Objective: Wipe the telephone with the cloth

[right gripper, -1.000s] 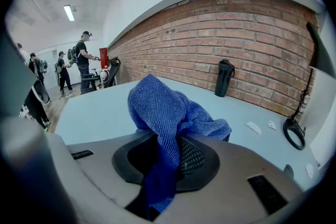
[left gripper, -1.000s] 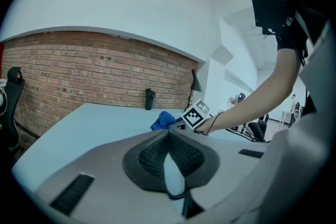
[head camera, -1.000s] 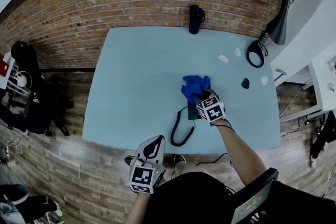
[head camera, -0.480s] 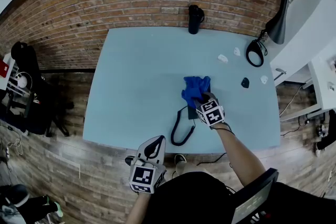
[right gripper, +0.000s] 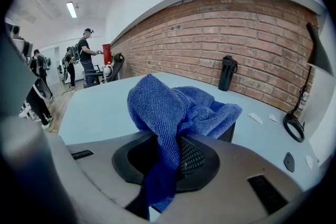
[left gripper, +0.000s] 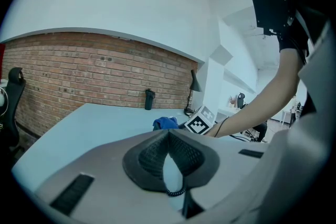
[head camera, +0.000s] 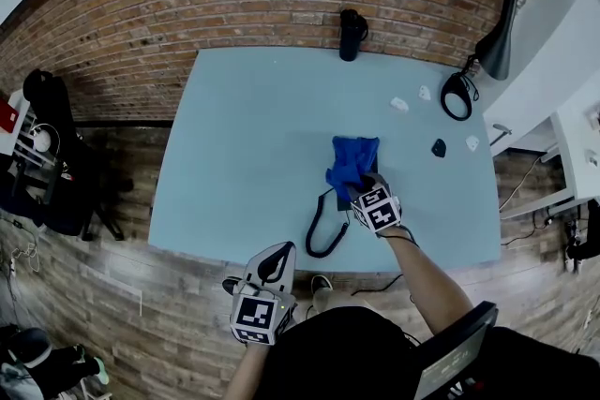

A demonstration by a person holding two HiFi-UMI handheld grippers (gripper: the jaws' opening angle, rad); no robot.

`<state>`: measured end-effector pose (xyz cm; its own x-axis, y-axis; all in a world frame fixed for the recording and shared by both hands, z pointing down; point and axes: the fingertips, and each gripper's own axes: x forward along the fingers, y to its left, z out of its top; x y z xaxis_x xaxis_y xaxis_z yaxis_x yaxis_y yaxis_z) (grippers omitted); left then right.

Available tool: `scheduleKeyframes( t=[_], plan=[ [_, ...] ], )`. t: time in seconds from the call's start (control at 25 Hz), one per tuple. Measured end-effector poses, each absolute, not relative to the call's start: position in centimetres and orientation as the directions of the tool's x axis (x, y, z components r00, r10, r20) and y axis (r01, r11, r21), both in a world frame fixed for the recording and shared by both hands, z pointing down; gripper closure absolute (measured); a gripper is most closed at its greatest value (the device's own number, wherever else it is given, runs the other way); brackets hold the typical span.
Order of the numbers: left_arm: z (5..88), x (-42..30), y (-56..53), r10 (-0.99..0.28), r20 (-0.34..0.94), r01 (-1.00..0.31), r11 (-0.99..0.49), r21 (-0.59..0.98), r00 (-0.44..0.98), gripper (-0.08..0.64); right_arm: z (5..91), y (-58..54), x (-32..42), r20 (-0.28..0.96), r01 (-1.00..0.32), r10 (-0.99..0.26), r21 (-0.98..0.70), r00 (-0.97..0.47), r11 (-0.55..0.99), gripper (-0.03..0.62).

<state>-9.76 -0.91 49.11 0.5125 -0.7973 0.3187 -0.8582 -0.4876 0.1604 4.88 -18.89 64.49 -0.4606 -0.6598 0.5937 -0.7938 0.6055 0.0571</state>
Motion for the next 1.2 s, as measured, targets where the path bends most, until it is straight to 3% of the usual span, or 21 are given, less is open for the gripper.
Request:
scheduleKeyframes(
  t=[1.2],
  plan=[
    [49.5,-9.1,-0.6,-0.787,0.328,-0.851,-0.502,0.152,0.523,0.541,66.2,-15.2,4.8,0.591,-0.791,-0.665,0.073,-0.456,0.607,0.505]
  ],
)
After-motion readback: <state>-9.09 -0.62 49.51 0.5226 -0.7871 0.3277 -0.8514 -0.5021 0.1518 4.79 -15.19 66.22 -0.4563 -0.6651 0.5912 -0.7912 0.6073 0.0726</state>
